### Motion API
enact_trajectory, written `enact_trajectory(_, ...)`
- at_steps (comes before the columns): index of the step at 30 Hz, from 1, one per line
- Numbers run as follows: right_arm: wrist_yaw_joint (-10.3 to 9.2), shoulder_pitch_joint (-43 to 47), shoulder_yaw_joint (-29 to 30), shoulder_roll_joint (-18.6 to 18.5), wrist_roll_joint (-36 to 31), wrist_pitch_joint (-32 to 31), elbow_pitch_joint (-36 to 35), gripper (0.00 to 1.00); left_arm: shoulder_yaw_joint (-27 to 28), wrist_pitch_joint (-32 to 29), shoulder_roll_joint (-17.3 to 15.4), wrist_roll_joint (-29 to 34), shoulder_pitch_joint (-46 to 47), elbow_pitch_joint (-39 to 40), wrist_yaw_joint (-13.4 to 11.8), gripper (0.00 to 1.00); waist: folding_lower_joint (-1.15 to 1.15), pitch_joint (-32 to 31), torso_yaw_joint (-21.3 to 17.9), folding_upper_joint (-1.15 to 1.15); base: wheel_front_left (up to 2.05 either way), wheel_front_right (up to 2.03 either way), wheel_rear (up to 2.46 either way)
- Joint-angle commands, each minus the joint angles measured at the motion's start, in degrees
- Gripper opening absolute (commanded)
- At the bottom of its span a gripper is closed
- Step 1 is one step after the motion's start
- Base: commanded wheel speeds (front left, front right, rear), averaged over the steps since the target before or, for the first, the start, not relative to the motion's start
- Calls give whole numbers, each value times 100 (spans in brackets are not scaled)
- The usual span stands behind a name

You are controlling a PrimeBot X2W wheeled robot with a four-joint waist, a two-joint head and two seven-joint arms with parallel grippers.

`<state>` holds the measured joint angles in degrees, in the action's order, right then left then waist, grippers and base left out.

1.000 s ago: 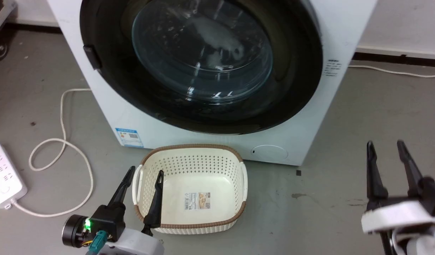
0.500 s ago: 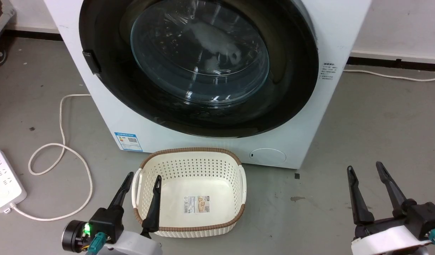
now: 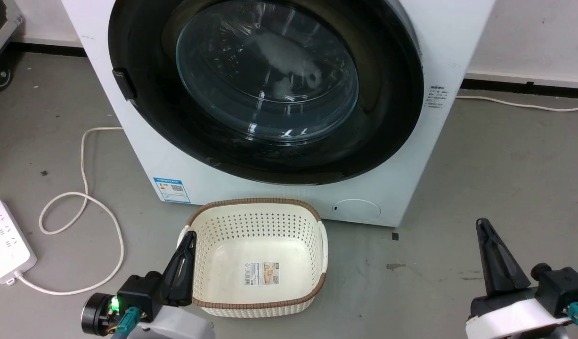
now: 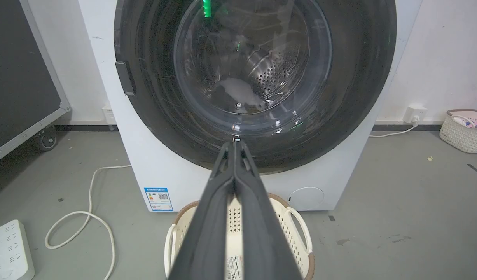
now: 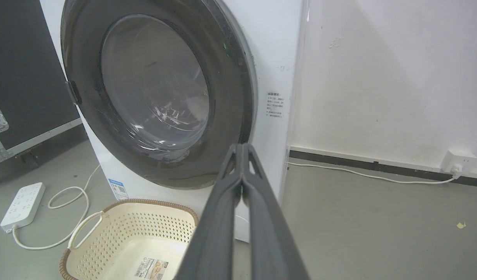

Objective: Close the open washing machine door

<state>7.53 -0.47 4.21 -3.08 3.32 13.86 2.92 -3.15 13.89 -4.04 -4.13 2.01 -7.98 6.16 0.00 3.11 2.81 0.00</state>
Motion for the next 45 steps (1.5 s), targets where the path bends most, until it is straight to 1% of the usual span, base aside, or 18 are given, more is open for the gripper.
enact_trajectory(1, 0, 3, -16, 1, -24, -19, -22, 0, 8, -27, 8, 27, -15, 35, -36, 0, 0, -3, -2, 0, 0, 0, 0)
enact_trajectory(45, -2, 21, -176, 9, -146, -560, -129, 0, 129, -566, 51, 180, -88, 337, -265, 0, 0, -125, -113, 0, 0, 0, 0)
